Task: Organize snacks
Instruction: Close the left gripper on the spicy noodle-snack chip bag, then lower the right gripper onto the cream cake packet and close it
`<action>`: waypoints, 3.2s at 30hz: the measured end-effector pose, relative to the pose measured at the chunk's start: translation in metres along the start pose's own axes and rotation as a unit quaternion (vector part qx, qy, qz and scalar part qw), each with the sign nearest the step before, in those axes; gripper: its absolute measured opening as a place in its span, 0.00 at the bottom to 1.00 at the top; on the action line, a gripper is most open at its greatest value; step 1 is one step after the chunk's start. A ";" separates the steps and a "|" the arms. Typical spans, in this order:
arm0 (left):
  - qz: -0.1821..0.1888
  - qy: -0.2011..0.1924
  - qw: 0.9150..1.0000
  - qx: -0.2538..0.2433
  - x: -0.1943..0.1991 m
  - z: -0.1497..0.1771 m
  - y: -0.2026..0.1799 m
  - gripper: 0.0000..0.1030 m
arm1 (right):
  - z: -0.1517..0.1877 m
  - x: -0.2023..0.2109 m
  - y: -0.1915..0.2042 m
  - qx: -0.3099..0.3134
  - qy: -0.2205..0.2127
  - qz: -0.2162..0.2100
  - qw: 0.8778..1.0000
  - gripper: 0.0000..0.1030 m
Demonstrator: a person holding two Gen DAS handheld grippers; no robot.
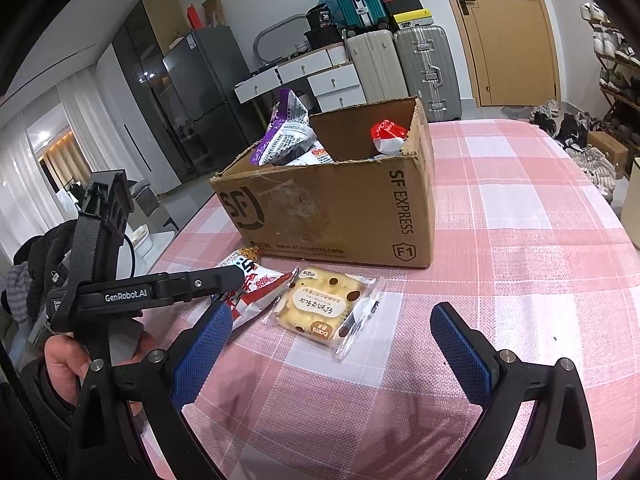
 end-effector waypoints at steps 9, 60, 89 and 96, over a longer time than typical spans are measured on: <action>0.040 0.000 0.999 0.018 -0.005 -0.003 0.004 0.39 | 0.003 -0.001 0.001 0.000 0.001 -0.002 1.000 0.98; 0.022 -0.065 0.998 0.009 0.081 0.022 0.023 0.38 | 0.011 -0.069 0.002 -0.035 0.093 0.048 0.994 0.98; 0.049 -0.045 0.997 0.045 0.080 0.040 0.044 0.25 | -0.002 -0.110 0.034 0.061 0.098 0.162 0.980 0.73; 0.038 -0.027 0.998 0.053 0.073 0.045 0.047 0.40 | 0.001 -0.098 0.034 0.060 0.093 0.141 0.984 0.62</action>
Point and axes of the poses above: each gripper's, at about its wrist camera, not at the fingertips, and x roughly against the way its jaws point, y to its left, z to its underside, the point moved 7 cm from there along -x, roughly the way its jaws point, and after that the axes turned 1 degree about z, right-handed, at the moved point
